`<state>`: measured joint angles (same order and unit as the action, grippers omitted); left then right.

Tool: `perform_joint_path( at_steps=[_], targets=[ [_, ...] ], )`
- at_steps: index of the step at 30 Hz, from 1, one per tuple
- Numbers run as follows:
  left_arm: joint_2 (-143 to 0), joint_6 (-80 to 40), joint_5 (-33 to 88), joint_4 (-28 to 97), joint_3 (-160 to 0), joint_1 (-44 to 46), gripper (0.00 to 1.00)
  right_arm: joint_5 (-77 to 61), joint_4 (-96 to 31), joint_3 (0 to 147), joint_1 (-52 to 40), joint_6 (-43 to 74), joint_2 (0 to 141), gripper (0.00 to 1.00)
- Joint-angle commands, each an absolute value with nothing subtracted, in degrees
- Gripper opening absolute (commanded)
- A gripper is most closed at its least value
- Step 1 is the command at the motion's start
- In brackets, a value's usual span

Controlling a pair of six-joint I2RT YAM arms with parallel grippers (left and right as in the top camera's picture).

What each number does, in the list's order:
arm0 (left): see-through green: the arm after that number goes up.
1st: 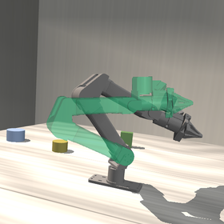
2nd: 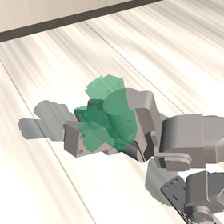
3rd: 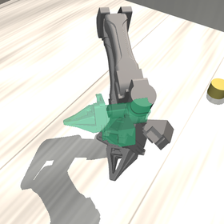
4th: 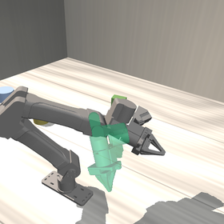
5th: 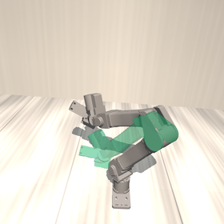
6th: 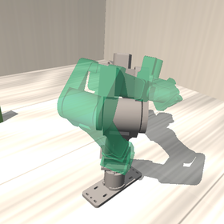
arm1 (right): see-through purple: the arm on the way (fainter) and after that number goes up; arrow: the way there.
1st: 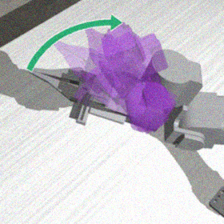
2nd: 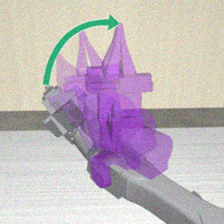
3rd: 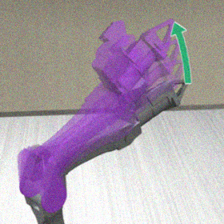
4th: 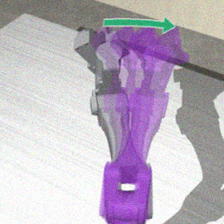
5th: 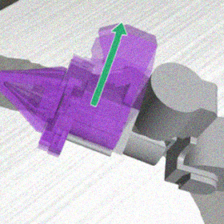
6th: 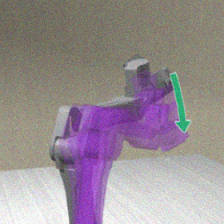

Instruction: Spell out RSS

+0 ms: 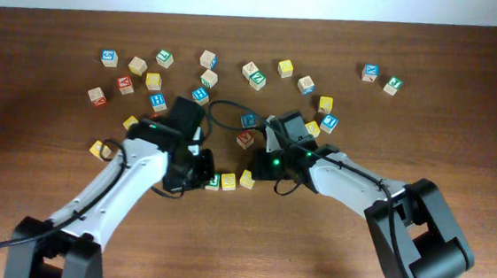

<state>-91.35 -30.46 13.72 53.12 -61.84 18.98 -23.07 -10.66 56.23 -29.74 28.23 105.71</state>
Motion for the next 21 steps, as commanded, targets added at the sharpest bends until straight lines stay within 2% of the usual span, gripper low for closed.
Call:
perform_joint_path(
  at_steps=[1, 6, 9, 12, 15, 21],
  targets=[
    [-90.24, -29.47, 12.56, 54.92, -62.63, 13.58, 0.0, -23.79, -11.05, 56.16, -31.99, 27.27, 106.3, 0.04],
    [-90.3, -29.47, 8.67, 56.47, -62.63, 11.55, 0.0, -24.18, -11.09, 56.27, -31.42, 27.27, 106.28, 0.04],
    [-90.39, -29.47, 8.1, 55.86, -62.61, 11.57, 0.0, -23.77, -13.06, 57.52, -27.46, 27.29, 106.24, 0.04],
    [-92.23, -29.52, 7.62, 53.08, -61.8, 11.62, 0.0, -24.03, -22.26, 57.69, -23.86, 27.29, 106.24, 0.04],
    [-97.45, -29.98, 7.51, 48.12, -60.16, 11.62, 0.0, -26.35, -28.62, 57.32, -26.06, 27.35, 106.24, 0.04],
    [-105.71, -29.93, 11.35, 44.62, -60.14, 13.37, 0.0, -26.39, -23.24, 57.23, -28.97, 37.06, 106.28, 0.04]
  ],
)
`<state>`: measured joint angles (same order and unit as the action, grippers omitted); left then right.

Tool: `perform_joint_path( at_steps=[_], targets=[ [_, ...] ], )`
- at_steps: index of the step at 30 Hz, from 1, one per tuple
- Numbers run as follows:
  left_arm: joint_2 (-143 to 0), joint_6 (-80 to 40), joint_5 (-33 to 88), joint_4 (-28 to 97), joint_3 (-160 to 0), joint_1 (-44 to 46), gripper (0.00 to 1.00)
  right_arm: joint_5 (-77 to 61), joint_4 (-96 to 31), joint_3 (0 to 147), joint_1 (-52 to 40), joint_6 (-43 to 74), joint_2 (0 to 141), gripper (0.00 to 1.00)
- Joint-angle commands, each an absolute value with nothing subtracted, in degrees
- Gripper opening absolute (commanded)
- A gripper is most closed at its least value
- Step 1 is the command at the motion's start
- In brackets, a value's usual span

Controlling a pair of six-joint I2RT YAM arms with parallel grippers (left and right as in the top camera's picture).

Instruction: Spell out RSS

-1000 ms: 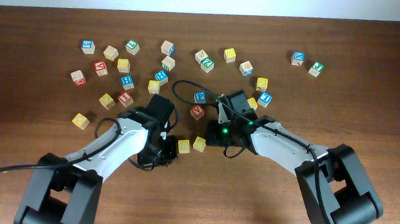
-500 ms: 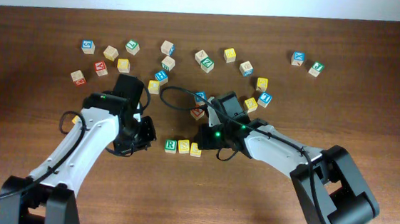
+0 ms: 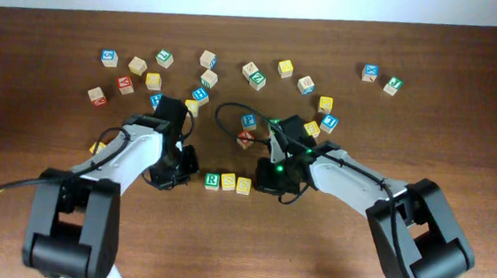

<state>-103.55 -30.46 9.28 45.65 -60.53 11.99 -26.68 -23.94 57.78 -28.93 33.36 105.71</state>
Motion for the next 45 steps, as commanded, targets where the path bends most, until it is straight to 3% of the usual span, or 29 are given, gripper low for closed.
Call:
perform_joint_path(
  at_steps=[1, 16, 19, 25, 29, 36, 45],
  targets=[
    [-106.43, -29.95, 12.08, 44.49, -60.14, 14.06, 0.0, -26.37, -22.96, 57.23, -29.06, 37.98, 106.3, 0.04],
    [-106.5, -29.93, 13.26, 43.53, -60.18, 16.23, 0.0, -22.68, -20.21, 57.47, -31.0, 37.76, 107.07, 0.04],
    [-103.98, -27.9, 10.04, 46.24, -61.56, 11.68, 0.0, -17.32, -27.4, 61.76, -31.0, 36.27, 105.08, 0.04],
    [-102.19, -29.1, 7.29, 45.91, -61.58, 10.63, 0.0, -23.53, -42.5, 63.64, -33.36, 34.63, 105.14, 0.04],
    [-102.19, -35.62, 6.13, 46.35, -61.58, 7.97, 0.0, -13.58, -39.79, 63.64, -39.13, 39.99, 105.27, 0.04],
    [-102.19, -36.42, 6.13, 51.99, -61.54, -4.43, 0.0, -12.19, -33.61, 63.59, -40.6, 42.37, 105.49, 0.04],
    [-102.19, -36.42, 6.09, 52.58, -60.84, -5.28, 0.0, -12.38, -31.31, 63.55, -40.6, 42.52, 106.5, 0.04]
  ],
)
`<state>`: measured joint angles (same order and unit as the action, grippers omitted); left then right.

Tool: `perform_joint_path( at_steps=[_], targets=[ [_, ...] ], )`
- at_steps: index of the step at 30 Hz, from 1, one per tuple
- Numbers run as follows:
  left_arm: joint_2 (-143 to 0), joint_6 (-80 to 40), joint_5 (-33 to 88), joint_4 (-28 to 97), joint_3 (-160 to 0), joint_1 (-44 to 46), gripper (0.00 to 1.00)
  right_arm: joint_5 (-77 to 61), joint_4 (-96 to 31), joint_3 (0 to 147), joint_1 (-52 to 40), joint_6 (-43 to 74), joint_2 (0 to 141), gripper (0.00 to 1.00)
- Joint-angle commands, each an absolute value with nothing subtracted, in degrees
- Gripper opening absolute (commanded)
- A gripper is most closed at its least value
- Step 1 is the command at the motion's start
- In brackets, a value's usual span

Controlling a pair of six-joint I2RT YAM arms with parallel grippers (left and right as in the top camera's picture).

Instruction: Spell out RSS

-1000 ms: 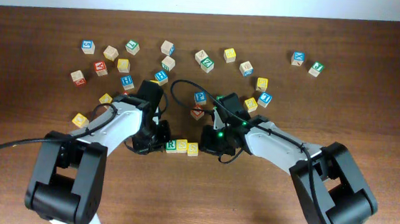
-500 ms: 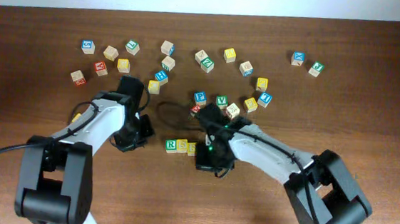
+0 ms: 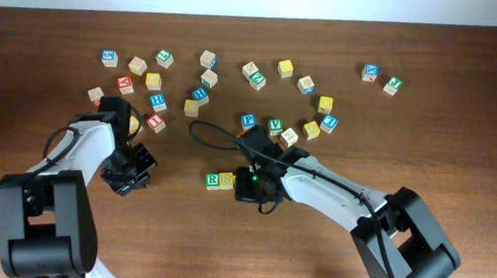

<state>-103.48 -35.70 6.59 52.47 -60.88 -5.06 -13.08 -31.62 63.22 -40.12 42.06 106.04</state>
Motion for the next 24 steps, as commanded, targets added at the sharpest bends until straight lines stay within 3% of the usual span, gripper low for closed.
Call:
perform_joint_path(
  at_steps=[1, 15, 19, 24],
  targets=[
    [-102.19, -36.4, 5.91, 52.6, -60.77, -5.28, 0.0, -12.49, -31.27, 63.55, -40.6, 42.52, 106.5, 0.04],
    [-102.19, -34.81, 6.48, 52.34, -60.45, -4.95, 0.0, -17.28, -30.15, 63.55, -40.86, 42.44, 106.5, 0.04],
    [-102.19, -32.69, 6.59, 51.59, -58.5, 0.58, 0.0, -19.92, -33.89, 63.83, -40.38, 40.75, 104.42, 0.04],
    [-102.21, -32.73, 8.19, 47.37, -57.93, 8.58, 0.0, -19.22, -37.45, 63.94, -32.69, 35.48, 102.13, 0.04]
  ],
)
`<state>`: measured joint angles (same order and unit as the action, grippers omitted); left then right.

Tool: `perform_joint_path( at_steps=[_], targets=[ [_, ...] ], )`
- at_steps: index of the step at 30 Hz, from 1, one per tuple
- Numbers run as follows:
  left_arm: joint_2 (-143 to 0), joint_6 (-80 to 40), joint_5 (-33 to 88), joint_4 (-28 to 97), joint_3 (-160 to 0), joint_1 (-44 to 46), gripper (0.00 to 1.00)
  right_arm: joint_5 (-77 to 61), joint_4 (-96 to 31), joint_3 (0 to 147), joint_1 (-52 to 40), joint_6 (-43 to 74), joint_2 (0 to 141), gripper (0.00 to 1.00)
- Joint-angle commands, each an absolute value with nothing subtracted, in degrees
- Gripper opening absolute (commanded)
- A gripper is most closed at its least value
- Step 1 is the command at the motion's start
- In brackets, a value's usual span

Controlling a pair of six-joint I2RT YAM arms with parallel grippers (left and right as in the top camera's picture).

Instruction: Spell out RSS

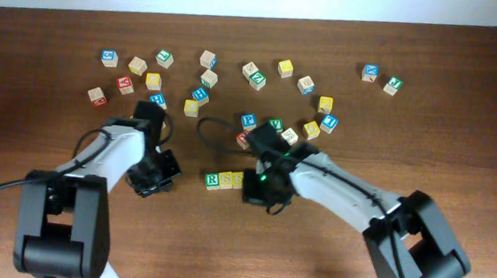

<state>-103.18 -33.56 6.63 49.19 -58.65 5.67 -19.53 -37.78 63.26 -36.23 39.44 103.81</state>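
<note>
A short row of blocks lies at the table's front middle: a green R block (212, 181), a yellow S block (225, 181), and a second yellow block (237, 180) half covered by my right gripper (256, 188). That gripper points down right against the row's right end, and its fingers are hidden under the wrist. My left gripper (154, 175) hangs low over bare wood about a hand's width left of the R block, with nothing seen in it.
Several loose letter blocks are scattered across the back of the table (460, 156), from a blue one (109, 57) at far left to a green one (393, 84) at far right. A cluster (276, 128) sits just behind my right wrist.
My left gripper has shifted right, toward the row. My right gripper has moved slightly right, so the edge of the third block shows again. The R and S blocks stay put.
Both grippers first crowded the row, the left over its left end and the right beside an askew yellow block. Then the row R, S, S lay straight with both grippers beside it. The left arm then pulled far left while the right covered the row's right end.
</note>
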Motion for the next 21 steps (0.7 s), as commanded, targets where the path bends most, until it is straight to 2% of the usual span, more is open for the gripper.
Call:
perform_joint_path(
  at_steps=[1, 5, 10, 21],
  targets=[
    [-102.21, -32.73, 9.34, 45.8, -57.93, 9.98, 0.0, -19.22, -36.49, 63.92, -31.44, 34.26, 102.43, 0.04],
    [-102.24, -33.36, 9.98, 43.42, -57.93, 14.76, 0.0, -21.12, -31.48, 63.92, -30.98, 33.23, 106.1, 0.04],
    [-102.24, -33.36, 13.1, 42.54, -57.93, 15.03, 0.0, -24.03, -27.9, 63.92, -31.59, 33.45, 110.65, 0.04],
    [-102.24, -32.64, 14.15, 40.27, -57.93, 15.88, 0.0, -23.77, -26.83, 63.92, -34.85, 36.32, 110.76, 0.04]
  ],
)
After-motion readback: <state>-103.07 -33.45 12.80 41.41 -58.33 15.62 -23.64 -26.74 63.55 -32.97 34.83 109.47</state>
